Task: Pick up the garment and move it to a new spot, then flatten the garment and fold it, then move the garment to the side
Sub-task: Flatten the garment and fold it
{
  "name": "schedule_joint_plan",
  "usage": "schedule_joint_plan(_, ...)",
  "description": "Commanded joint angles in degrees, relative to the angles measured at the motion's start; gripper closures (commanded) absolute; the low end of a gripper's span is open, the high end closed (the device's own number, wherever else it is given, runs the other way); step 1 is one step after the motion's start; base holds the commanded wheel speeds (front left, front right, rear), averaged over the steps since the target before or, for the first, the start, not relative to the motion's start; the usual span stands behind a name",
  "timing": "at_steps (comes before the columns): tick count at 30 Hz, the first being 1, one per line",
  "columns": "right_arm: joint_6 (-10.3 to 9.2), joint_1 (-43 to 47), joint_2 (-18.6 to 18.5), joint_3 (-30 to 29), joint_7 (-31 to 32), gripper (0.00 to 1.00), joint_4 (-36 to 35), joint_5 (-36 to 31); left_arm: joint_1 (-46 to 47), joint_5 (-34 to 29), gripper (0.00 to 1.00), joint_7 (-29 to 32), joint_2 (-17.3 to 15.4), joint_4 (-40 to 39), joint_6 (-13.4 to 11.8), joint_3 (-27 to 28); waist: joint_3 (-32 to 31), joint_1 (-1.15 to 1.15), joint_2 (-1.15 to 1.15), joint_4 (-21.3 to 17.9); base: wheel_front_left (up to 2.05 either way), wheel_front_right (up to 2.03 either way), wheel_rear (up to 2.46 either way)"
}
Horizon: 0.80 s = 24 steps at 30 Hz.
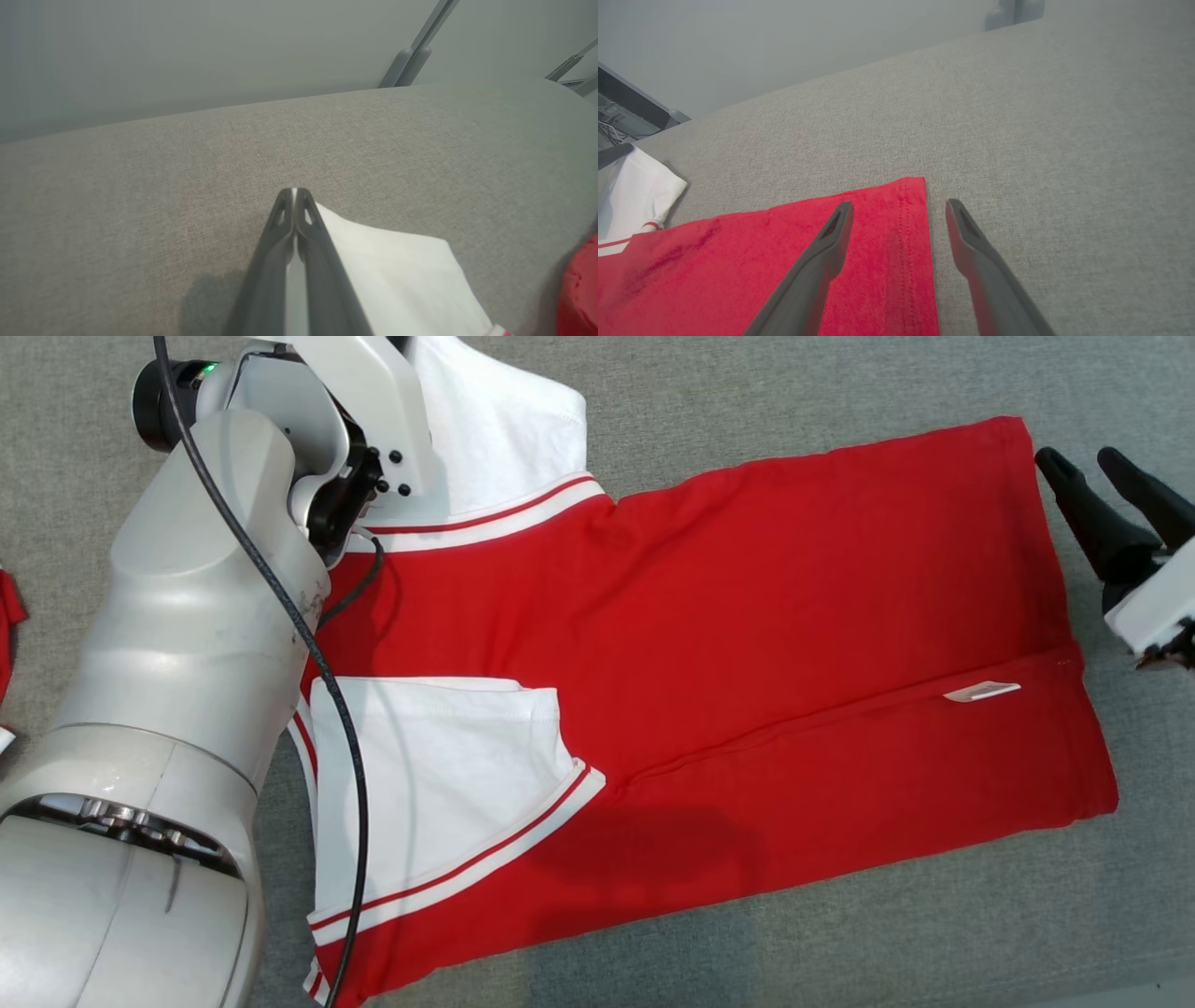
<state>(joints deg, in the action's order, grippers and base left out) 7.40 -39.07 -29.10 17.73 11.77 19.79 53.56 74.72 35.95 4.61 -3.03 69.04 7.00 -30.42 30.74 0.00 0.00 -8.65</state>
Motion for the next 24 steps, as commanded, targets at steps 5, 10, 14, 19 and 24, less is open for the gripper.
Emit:
schedule_joint_plan(5, 0.09, -6.2, -3.2, 2.7, 7.5, 0.0, 3.3, 2.7, 2.5, 1.2, 1.0, 0.5, -1.5, -3.3, 0.4, -0.2, 0.4, 0.0, 0.0, 0.7, 0.0, 0.0, 0.0)
schedule_joint_plan(10, 0.09, -10.5, -3.3, 5.1, 11.1, 0.0, 8.1, 2.1, 2.2, 1.8, 1.0, 0.8, -1.5, -4.7, 0.4, -0.9, 0.7, 0.0, 0.0, 1.0, 0.0, 0.0, 0.0)
schedule_joint_plan(14, 0.09, -12.9, -2.7, 7.1, 11.2, 0.0, 10.9, 1.9, 2.2, 2.1, 1.0, 1.2, -1.5, -5.6, 0.4, -1.4, 1.0, 0.0, 0.0, 1.3, 0.0, 0.0, 0.0)
schedule_joint_plan(19, 0.09, -14.6, -1.7, 9.4, 10.6, 0.0, 13.8, 3.0, 2.0, 2.4, 1.0, 1.3, -1.5, -6.4, 0.5, -2.0, 1.4, 0.0, 0.0, 1.7, 0.0, 0.0, 0.0)
schedule_joint_plan(24, 0.09, -15.5, -1.4, 11.5, 9.8, 0.0, 15.6, 3.4, 1.9, 2.6, 1.0, 1.5, -1.4, -6.8, 0.5, -2.4, 1.5, 0.0, 0.0, 2.2, 0.0, 0.0, 0.0)
